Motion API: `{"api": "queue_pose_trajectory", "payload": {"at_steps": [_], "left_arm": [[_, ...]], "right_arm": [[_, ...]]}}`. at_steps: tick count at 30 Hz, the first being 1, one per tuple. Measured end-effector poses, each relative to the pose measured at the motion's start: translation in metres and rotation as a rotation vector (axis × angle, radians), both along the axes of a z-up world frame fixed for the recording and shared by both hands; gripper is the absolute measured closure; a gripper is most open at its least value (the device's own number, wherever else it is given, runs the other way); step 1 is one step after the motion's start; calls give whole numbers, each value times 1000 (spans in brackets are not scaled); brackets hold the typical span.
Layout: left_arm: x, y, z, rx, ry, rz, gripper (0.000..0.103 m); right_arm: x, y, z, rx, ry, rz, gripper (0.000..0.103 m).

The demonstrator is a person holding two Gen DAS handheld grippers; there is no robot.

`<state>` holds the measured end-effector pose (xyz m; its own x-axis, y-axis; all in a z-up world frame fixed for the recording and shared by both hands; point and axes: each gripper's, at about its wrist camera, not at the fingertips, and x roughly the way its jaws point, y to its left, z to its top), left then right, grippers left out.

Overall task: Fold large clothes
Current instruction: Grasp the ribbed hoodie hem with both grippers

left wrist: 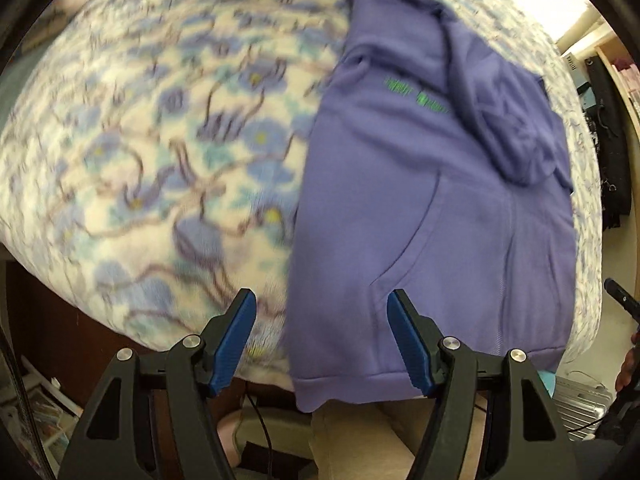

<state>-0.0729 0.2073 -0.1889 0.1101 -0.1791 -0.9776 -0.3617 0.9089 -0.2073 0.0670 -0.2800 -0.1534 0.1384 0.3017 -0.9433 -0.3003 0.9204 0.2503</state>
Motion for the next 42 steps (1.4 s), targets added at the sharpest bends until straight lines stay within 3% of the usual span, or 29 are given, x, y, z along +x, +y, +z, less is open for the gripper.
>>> {"api": "queue_pose_trajectory", "payload": {"at_steps": [5, 17, 29, 38, 39, 40, 42], "left_arm": [[-17, 3, -35, -54, 38, -15, 37], [-24, -9, -62, -100, -15, -90, 30], [-49, -4, -68, -213, -42, -99, 30], [-46, -20, -83, -173, -15, -66, 28], [-45, -22, -84, -161, -10, -70, 29], [-45, -25, -84, -148, -12, -82, 36], [-43, -32, -81, -136, -13, -109, 59]], "right_arm": [[-21, -31, -34, -25, 52, -112, 50], [-58, -67, -74, -6, 87, -220, 50], [-67, -64, -85, 81, 141, -185, 49], [-60, -55, -100, 26, 173, -166, 54], [-59, -53, -99, 24, 173, -167, 60], [-58, -54, -99, 36, 178, -171, 65], [-57, -57, -97, 46, 188, -177, 83]]}}
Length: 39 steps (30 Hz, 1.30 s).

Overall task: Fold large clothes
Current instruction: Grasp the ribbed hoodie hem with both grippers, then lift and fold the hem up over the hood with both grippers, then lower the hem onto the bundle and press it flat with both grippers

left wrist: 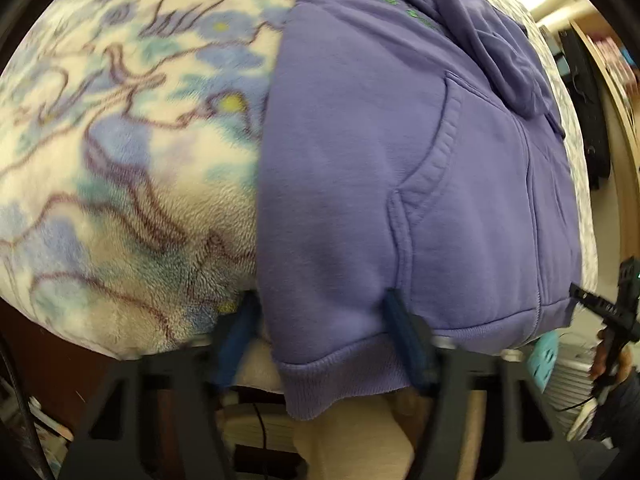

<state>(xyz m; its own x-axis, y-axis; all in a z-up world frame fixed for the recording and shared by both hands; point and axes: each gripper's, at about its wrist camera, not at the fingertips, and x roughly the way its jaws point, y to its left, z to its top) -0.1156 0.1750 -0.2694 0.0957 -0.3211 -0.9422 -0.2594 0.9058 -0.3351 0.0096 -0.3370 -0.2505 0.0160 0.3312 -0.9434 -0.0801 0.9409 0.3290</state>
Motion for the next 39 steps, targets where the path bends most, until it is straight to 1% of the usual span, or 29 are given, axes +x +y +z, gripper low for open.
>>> {"api": "queue_pose_trajectory", "payload": {"at_steps": [1, 2, 4, 6, 8, 10, 13, 14, 16, 17, 20, 23, 25, 26, 27, 28, 29, 30, 31, 32, 33, 34, 35, 36, 37, 38, 39], "left_arm": [[1, -3, 2, -8, 5, -7, 77], [4, -6, 6, 6, 16, -17, 89], [10, -10, 13, 20, 30, -32, 95], [14, -10, 23, -9, 34, -16, 97], [20, -6, 39, -69, 14, 13, 98], [25, -6, 53, -104, -3, 36, 99], [40, -6, 82, -181, -47, 92, 99], [50, -7, 97, -214, -79, 120, 99], [68, -9, 117, -255, -130, 157, 99], [84, -10, 132, -275, -168, 181, 99], [129, -9, 165, -313, -266, 230, 99], [171, 9, 187, -317, -335, 297, 99], [208, 25, 196, -318, -371, 363, 99], [226, 34, 198, -306, -382, 388, 99], [233, 44, 197, -287, -386, 400, 99], [248, 50, 194, -262, -384, 415, 98], [269, 56, 189, -226, -377, 429, 98], [281, 59, 186, -205, -370, 434, 98], [298, 63, 177, -174, -344, 433, 94], [314, 64, 166, -149, -305, 425, 93], [322, 66, 151, -145, -272, 412, 91], [335, 67, 136, -152, -231, 392, 86], [345, 66, 121, -147, -196, 372, 69], [348, 65, 111, -129, -179, 360, 53], [351, 65, 103, -109, -174, 359, 26], [356, 67, 95, -96, -181, 369, 18], [359, 68, 90, -97, -183, 374, 18]], "right_arm": [[1, -1, 2, 7, 1, 2, 86], [2, 0, 5, 7, -4, 13, 90], [3, 5, 11, -15, -19, 52, 91], [3, 6, 19, -15, -27, 66, 92], [7, 5, 29, 12, -33, 60, 93], [14, 3, 44, 58, -36, 41, 93], [25, 3, 67, 120, -54, 25, 93], [32, 3, 78, 143, -65, 23, 93], [47, 7, 95, 184, -83, 19, 93], [58, 9, 105, 208, -97, 14, 94], [98, 11, 134, 288, -140, -22, 94], [150, 9, 156, 362, -177, -80, 94], [195, 5, 167, 395, -206, -127, 94], [210, 7, 170, 401, -217, -141, 94], [230, 7, 171, 398, -228, -157, 94], [257, 9, 169, 382, -234, -175, 94], [274, 10, 167, 364, -240, -171, 93], [294, 16, 160, 332, -246, -158, 89], [307, 22, 152, 304, -238, -150, 88], [323, 29, 140, 269, -219, -133, 83], [334, 34, 130, 245, -208, -126, 76], [345, 41, 118, 209, -212, -120, 71], [349, 42, 111, 189, -222, -113, 57], [354, 44, 105, 184, -226, -110, 51], [360, 45, 96, 200, -216, -117, 51], [361, 44, 91, 201, -215, -129, 51], [363, 42, 86, 193, -220, -136, 50]]}}
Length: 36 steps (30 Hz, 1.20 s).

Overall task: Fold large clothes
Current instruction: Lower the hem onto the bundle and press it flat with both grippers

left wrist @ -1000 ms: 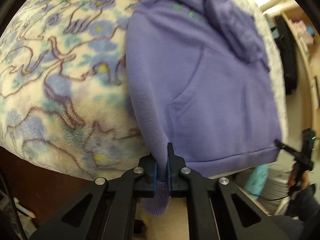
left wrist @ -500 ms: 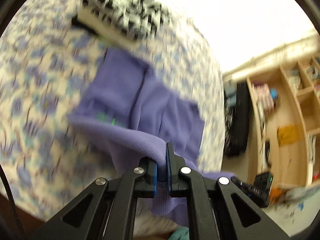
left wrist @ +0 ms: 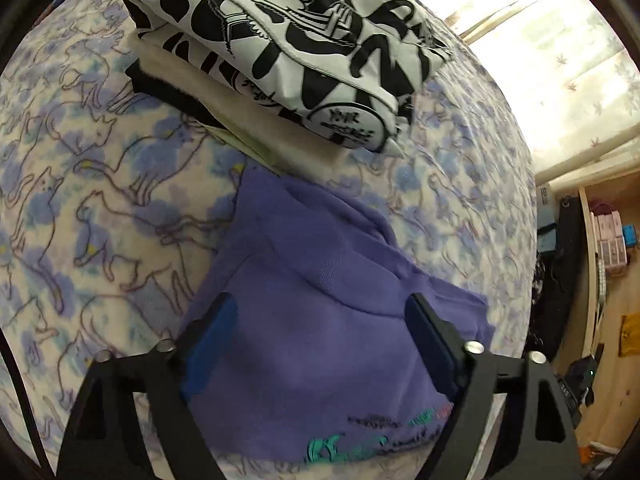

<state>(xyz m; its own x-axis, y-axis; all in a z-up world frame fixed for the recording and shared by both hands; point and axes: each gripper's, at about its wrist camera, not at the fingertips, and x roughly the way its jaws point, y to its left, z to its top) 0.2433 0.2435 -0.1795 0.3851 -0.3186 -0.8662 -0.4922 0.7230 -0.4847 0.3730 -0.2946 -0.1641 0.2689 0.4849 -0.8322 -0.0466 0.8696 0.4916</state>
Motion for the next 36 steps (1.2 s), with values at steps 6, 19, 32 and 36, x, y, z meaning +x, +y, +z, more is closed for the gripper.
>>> {"api": "queue_pose_trajectory", "payload": {"at_steps": [6, 19, 32, 36], "left_arm": [[18, -4, -30, 111, 21, -147, 18], [50, -14, -68, 222, -54, -434, 19], [57, -2, -75, 174, -79, -460, 51], [59, -20, -68, 294, -71, -498, 90]], "right_arm": [[3, 7, -29, -133, -25, 71, 50], [39, 45, -77, -130, -60, 160, 50], [45, 49, -95, -70, -35, 140, 50], [38, 53, -91, -138, -62, 154, 91]]}}
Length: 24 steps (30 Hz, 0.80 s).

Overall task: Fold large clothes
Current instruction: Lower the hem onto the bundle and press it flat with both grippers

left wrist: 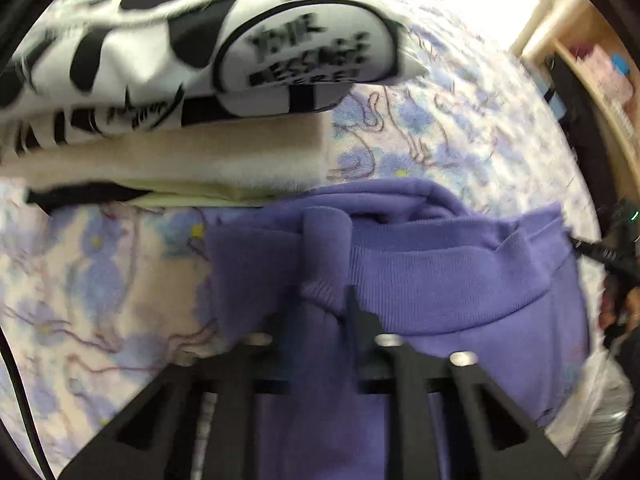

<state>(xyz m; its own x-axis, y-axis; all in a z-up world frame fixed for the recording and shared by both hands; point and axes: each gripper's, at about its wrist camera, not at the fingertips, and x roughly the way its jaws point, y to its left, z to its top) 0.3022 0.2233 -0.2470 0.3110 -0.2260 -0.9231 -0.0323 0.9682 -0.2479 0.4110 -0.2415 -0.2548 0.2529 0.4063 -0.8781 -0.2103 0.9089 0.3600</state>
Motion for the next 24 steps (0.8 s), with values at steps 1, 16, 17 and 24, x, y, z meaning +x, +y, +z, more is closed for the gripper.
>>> {"api": "queue_pose_trajectory", "payload": {"at_steps": [1, 16, 17, 24], "left_arm": [[-3, -4, 7, 27, -24, -5, 93], [2, -41, 26, 355, -182, 114, 95], [7, -42, 13, 354, -153, 127, 95], [6, -56, -24, 420, -139, 112, 94]], "right_arm": [[-3, -1, 3, -4, -16, -6, 91], [-32, -34, 39, -146, -207, -228, 94], [-29, -32, 27, -165, -190, -227, 94], [-29, -17, 1, -234, -194, -211, 92]]}}
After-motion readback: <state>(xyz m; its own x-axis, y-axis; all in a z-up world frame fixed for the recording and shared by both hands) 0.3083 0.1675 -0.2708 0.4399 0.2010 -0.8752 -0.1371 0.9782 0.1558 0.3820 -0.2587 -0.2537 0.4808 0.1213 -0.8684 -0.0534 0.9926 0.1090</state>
